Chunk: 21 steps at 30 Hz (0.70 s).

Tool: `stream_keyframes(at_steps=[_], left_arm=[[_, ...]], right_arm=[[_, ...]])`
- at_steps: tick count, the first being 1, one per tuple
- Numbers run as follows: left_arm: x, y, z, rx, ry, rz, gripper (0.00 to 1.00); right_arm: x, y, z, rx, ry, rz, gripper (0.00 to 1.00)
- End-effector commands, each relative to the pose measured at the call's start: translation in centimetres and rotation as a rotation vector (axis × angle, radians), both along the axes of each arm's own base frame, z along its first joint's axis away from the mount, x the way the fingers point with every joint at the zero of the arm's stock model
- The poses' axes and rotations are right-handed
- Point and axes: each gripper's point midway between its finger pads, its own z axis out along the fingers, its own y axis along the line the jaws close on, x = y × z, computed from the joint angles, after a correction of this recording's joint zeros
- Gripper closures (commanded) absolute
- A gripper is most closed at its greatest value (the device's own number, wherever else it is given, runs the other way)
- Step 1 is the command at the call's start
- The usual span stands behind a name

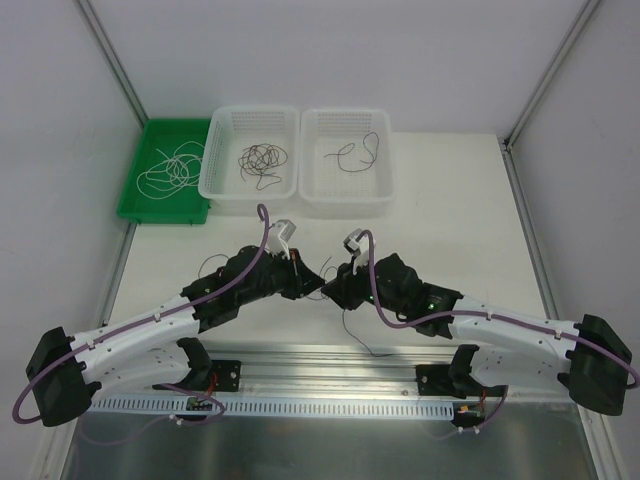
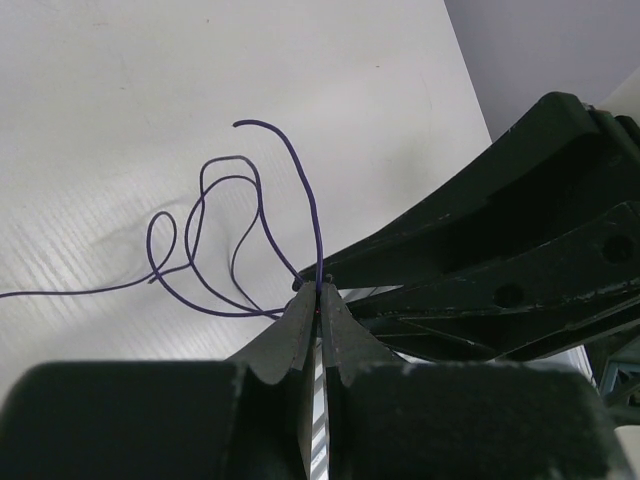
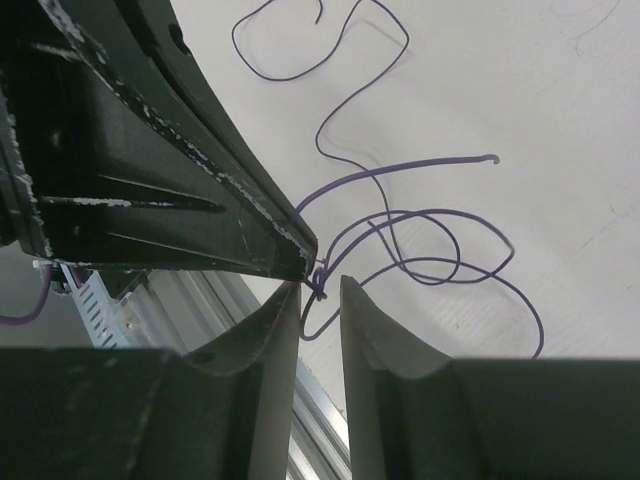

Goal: Untangle the cables
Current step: Untie the cable.

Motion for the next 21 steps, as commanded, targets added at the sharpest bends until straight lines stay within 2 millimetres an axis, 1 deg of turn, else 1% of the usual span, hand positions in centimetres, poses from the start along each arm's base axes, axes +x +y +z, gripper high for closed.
stream_keyframes(at_steps=[1, 4, 5, 7, 9, 10, 12, 13, 14, 15, 16, 17, 18, 20, 21], left_arm=[[0.1, -0.6, 1.8, -0.043, -0.027, -0.002, 1.0], [0.0, -0.6, 1.3, -0.033, -0.019, -0.007, 1.0], [0.0, -0.6, 1.2, -0.03, -0.018, -0.011, 1.0], [0.0, -0.5, 0.9, -0.018, -0.025, -0.012, 1.0], [0.2, -0.2, 1.1, -0.017, -0.044, 0.0, 0.99], [0.3, 0.1, 0.9, -0.005, -0.058, 0.006, 0.97], [0.1, 0.6, 1.4, -0.01, -0.085, 0.005, 0.88], [0.4, 1.0, 1.3, 0.007, -0.107, 0.02, 0.82], [0.3, 1.2, 1.8, 0.001, -0.127, 0.015, 0.78], [0.2, 1.3, 1.9, 0.001, -0.14, 0.007, 0.73], [0.0, 1.4, 2.1, 0.006, -0.16, -0.012, 0.59], [-0.4, 1.4, 2.5, -0.007, -0.173, -0.031, 0.52], [-0.7, 1.4, 2.7, -0.011, -0.182, -0.047, 0.46], [-1.4, 1.1, 3.1, -0.019, -0.202, -0.097, 0.37], [-1.5, 1.0, 3.1, -0.014, -0.21, -0.115, 0.35]], right_arm=[[0.6, 1.1, 2.7, 0.098, -0.059, 0.001, 0.75], [0.7, 1.2, 3.1, 0.107, -0.069, 0.005, 0.81], [0.7, 1.2, 3.1, 0.109, -0.069, 0.003, 0.91], [0.6, 1.0, 3.2, 0.105, -0.069, 0.006, 0.99], [0.7, 0.7, 3.2, 0.099, -0.066, 0.0, 0.99], [0.6, 0.2, 3.2, 0.101, -0.069, -0.006, 0.99], [0.8, -0.7, 3.1, 0.096, -0.069, -0.029, 0.99], [0.8, -1.1, 3.1, 0.098, -0.068, -0.034, 0.99], [0.8, -1.6, 3.5, 0.112, -0.075, -0.039, 0.99], [1.0, -2.2, 3.4, 0.102, -0.071, -0.051, 0.99], [0.9, -2.5, 3.5, 0.105, -0.071, -0.051, 0.99], [0.9, -2.9, 3.8, 0.11, -0.08, -0.056, 0.99], [1.0, -3.4, 3.7, 0.098, -0.08, -0.063, 0.99], [0.9, -4.0, 3.9, 0.096, -0.085, -0.066, 0.99], [0.8, -4.1, 4.1, 0.102, -0.09, -0.063, 0.99]])
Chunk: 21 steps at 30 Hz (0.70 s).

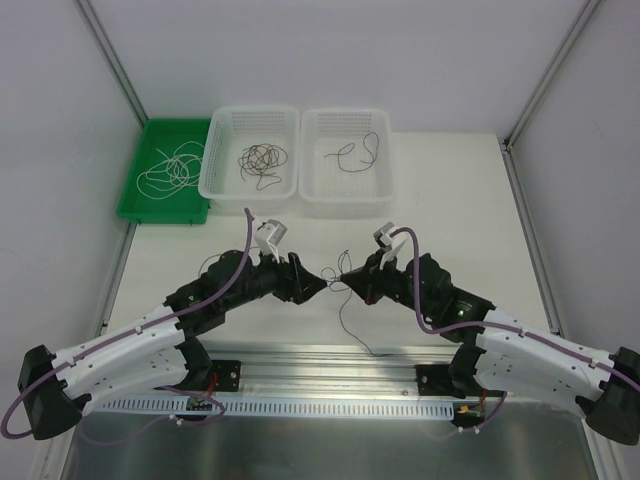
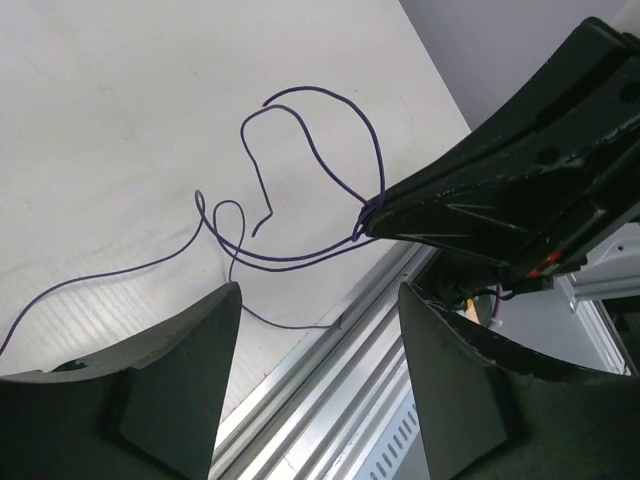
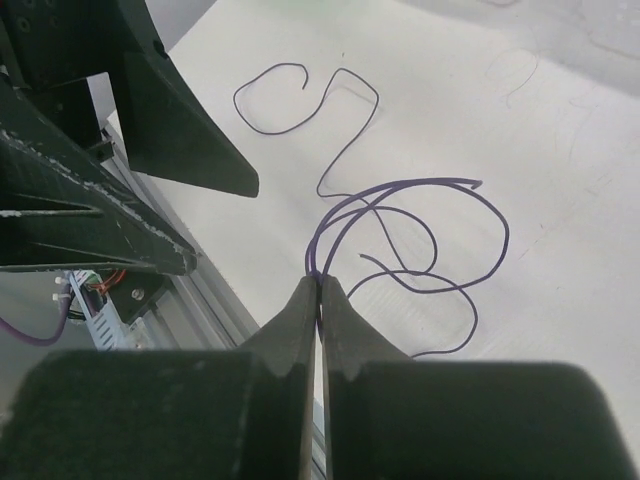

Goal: Untangle the cables
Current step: Untie the cable.

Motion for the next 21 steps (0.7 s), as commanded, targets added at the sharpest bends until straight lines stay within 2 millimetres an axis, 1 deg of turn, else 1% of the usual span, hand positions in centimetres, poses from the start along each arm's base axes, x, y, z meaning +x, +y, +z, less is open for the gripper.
stream_keyframes(at_steps=[1, 3, 4, 5, 7, 8, 10, 11, 16, 21], left_arm=[[-1.2, -0.7, 0.9, 0.002, -0.067, -0.103, 0.35], [-1.8, -1.5, 0.8, 0.002, -0.058, -0.158, 0.34], [-1.8, -1.8, 0.9, 0.002, -0.055, -0.172, 0.34], [-1.9, -2.3, 0.5, 0.009, -0.042, -0.192, 0.34], [-2.1, -3.0, 0.9, -0.004, -0.057, -0.216, 0.36], [-2.0, -3.4, 0.6, 0.002, -0.057, -0.223, 0.37], [-2.2, -4.1, 1.2, -0.007, -0.084, -0.245, 0.4], [-2.2, -4.5, 1.0, 0.002, -0.086, -0.253, 0.41], [-1.9, -5.1, 1.0, 0.01, -0.122, -0.259, 0.48], [-1.6, -5.4, 1.2, -0.001, -0.145, -0.259, 0.51]], right_arm=[[-0.2, -0.7, 0.6, 0.006, -0.023, 0.006, 0.99], [-0.2, -0.9, 1.0, 0.012, -0.03, 0.004, 0.99], [-0.8, -0.5, 1.1, 0.017, -0.024, 0.046, 0.99], [-0.9, -0.5, 1.1, 0.013, -0.022, 0.054, 0.99], [-1.1, -0.3, 1.2, 0.015, -0.017, 0.069, 0.99], [-1.2, -0.2, 1.4, 0.021, -0.015, 0.074, 0.99], [-1.4, 0.1, 1.5, 0.027, -0.009, 0.089, 0.99], [-1.5, 0.2, 1.6, 0.031, -0.007, 0.094, 0.99], [-1.8, 0.4, 1.5, 0.033, -0.005, 0.122, 0.99], [-2.2, 0.8, 1.5, 0.037, 0.001, 0.147, 0.99]])
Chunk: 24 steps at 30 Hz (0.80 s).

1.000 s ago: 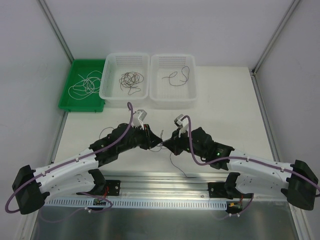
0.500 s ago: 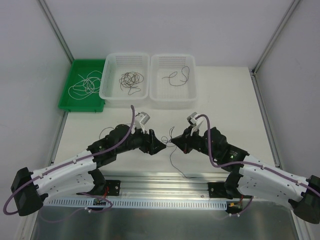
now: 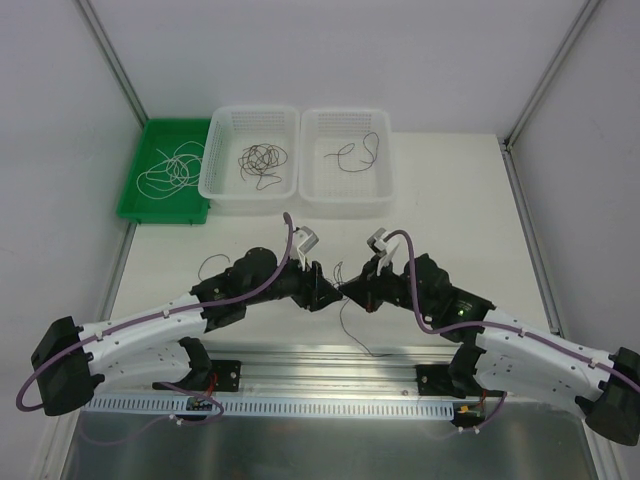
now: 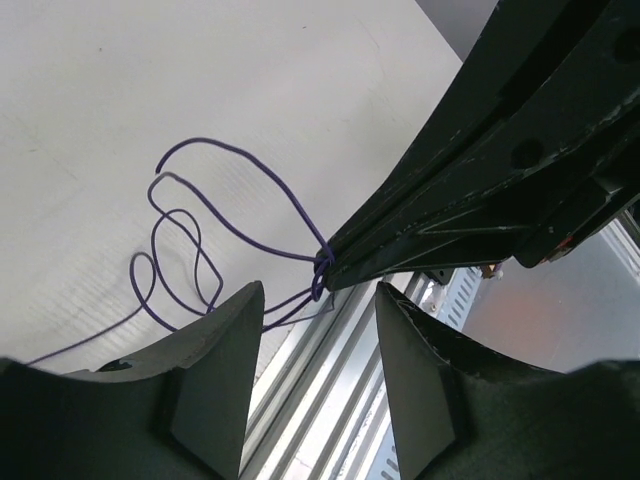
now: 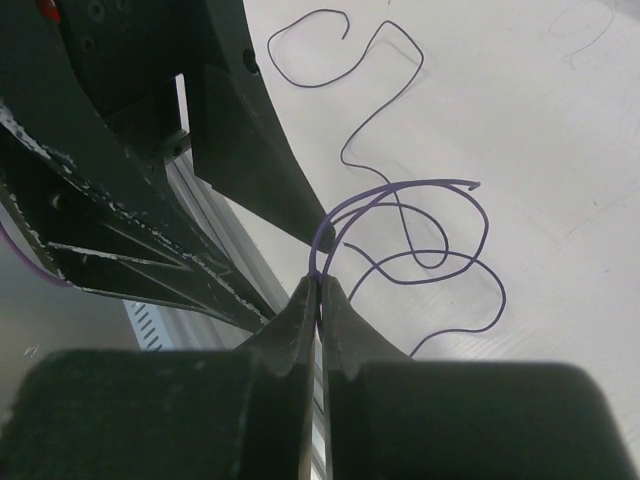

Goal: Untangle the cables
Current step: Untie the cable.

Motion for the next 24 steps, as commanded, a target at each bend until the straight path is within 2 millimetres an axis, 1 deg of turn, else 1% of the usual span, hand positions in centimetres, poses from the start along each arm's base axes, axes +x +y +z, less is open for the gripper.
stream_keyframes(at_steps=[1, 4, 8, 9, 11, 12, 14, 15, 19, 21, 22, 24], left_arm=[[0.3, -1.3, 3.0, -0.073, -0.089, -0.033, 0.52], [0.4, -1.3, 2.6, -0.061, -0.089, -0.038, 0.54], [0.0, -1.3, 1.9, -0.046, -0.089, -0.058, 0.54], [0.0, -1.2, 1.9, -0.048, -0.089, -0.055, 0.6], [0.0, -1.1, 1.5, -0.046, -0.086, -0.055, 0.69], [0.0, -1.0, 1.4, -0.047, -0.083, -0.048, 0.78], [0.1, -1.0, 1.5, -0.057, -0.092, -0.044, 0.89], [0.2, -1.0, 1.4, -0.056, -0.093, -0.037, 0.99], [0.5, -0.9, 1.4, -0.056, -0.105, -0.024, 1.0], [0.6, -0.6, 0.9, -0.047, -0.104, -0.011, 1.0], [0.8, -0.4, 1.1, -0.051, -0.112, 0.004, 1.0], [1.0, 0.0, 0.7, -0.052, -0.11, 0.03, 1.0]], right_arm=[[-0.2, 0.9, 2.1, 0.059, -0.032, 0.042, 0.99], [-0.2, 0.8, 2.5, 0.072, -0.036, 0.039, 0.99], [0.0, 0.5, 2.7, 0.072, -0.04, 0.019, 0.99], [0.0, 0.5, 2.7, 0.073, -0.041, 0.018, 0.99], [-0.1, 0.5, 2.9, 0.079, -0.04, 0.021, 0.99], [-0.1, 0.5, 2.9, 0.078, -0.04, 0.023, 0.99], [-0.3, 0.7, 2.8, 0.078, -0.032, 0.037, 0.99], [-0.4, 0.8, 2.8, 0.078, -0.029, 0.046, 0.99], [-0.4, 0.9, 2.6, 0.085, -0.021, 0.047, 0.99], [-0.3, 0.6, 2.6, 0.086, -0.025, 0.033, 0.99], [-0.3, 0.5, 2.5, 0.08, -0.024, 0.029, 0.99], [-0.1, 0.0, 2.7, 0.088, -0.034, 0.006, 0.99]])
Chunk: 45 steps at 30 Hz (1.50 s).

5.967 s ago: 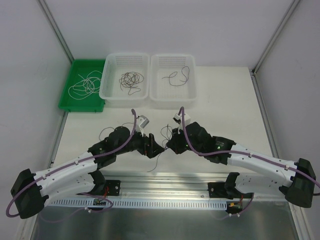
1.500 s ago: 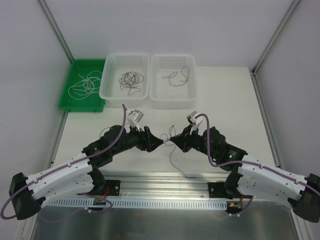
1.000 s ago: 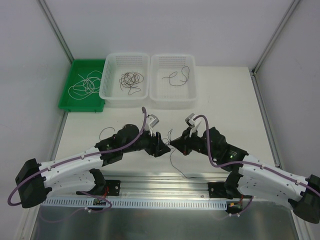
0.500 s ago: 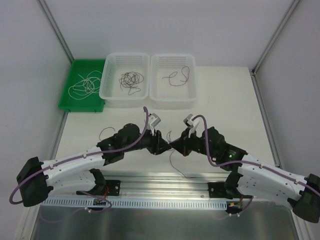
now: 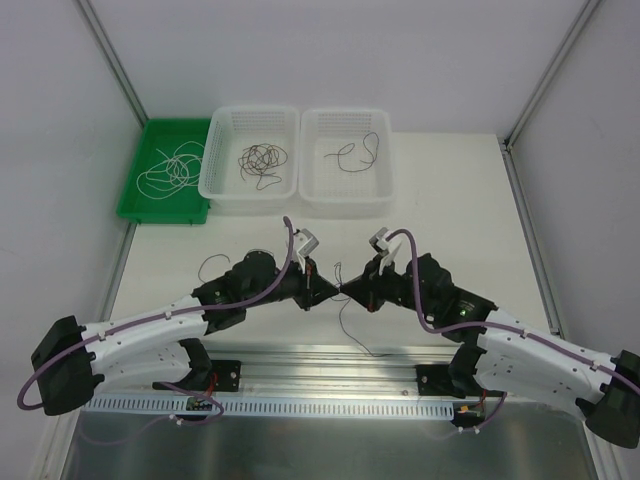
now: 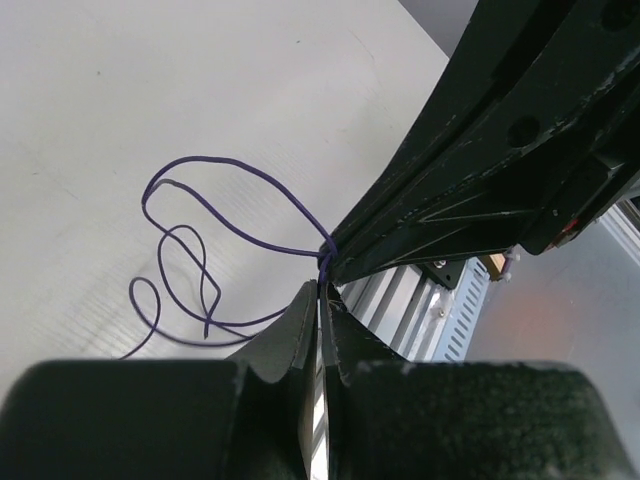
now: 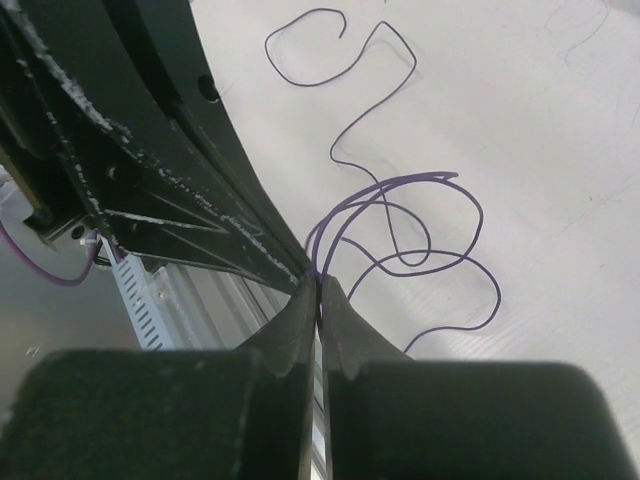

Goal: Untangle the cables
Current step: Untie the cable.

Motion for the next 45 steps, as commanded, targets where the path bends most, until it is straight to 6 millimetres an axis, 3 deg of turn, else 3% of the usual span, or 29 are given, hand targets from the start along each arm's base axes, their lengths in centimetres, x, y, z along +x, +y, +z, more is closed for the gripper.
stream_keyframes(at_steps=[1, 7, 13, 19, 21, 22, 23, 26, 41, 45], left_arm=[[0.8, 0.7, 1.0, -0.041, -0.06, 0.066, 1.0], [2.3, 2.5, 0.2, -0.053, -0.038, 0.217, 1.0], [2.7, 3.0, -0.5, -0.047, -0.009, 0.266, 1.0], [1.2, 1.9, 0.8, -0.093, -0.047, 0.146, 0.99], [0.7, 1.5, 1.3, -0.096, -0.082, 0.094, 0.87], [0.3, 1.3, 1.5, -0.099, -0.095, 0.059, 0.67], [0.1, 1.2, 1.6, -0.089, -0.127, 0.033, 0.58], [-0.2, 1.1, 1.5, -0.067, -0.189, -0.018, 0.38], [-0.2, 0.5, -0.6, 0.12, -0.561, -0.22, 0.31], [0.1, 0.1, -1.1, 0.154, -0.582, -0.233, 0.4]], right_arm=[[-0.1, 0.0, 2.9, 0.095, -0.044, -0.001, 0.99], [0.4, -1.4, 3.4, 0.134, -0.047, -0.078, 0.99], [0.3, -1.8, 3.3, 0.149, -0.035, -0.094, 0.99], [-0.1, -2.0, 3.5, 0.138, -0.038, -0.075, 0.99], [-0.4, -1.6, 3.6, 0.137, -0.027, -0.052, 0.99], [-0.5, -1.4, 3.4, 0.133, -0.021, -0.047, 0.99], [-0.6, -1.3, 3.4, 0.135, -0.016, -0.039, 0.99], [-0.9, -0.9, 3.3, 0.133, -0.01, -0.01, 0.99], [-1.9, 0.3, 4.0, 0.125, -0.001, 0.084, 0.99], [-2.0, 0.4, 4.2, 0.119, -0.003, 0.095, 0.99]])
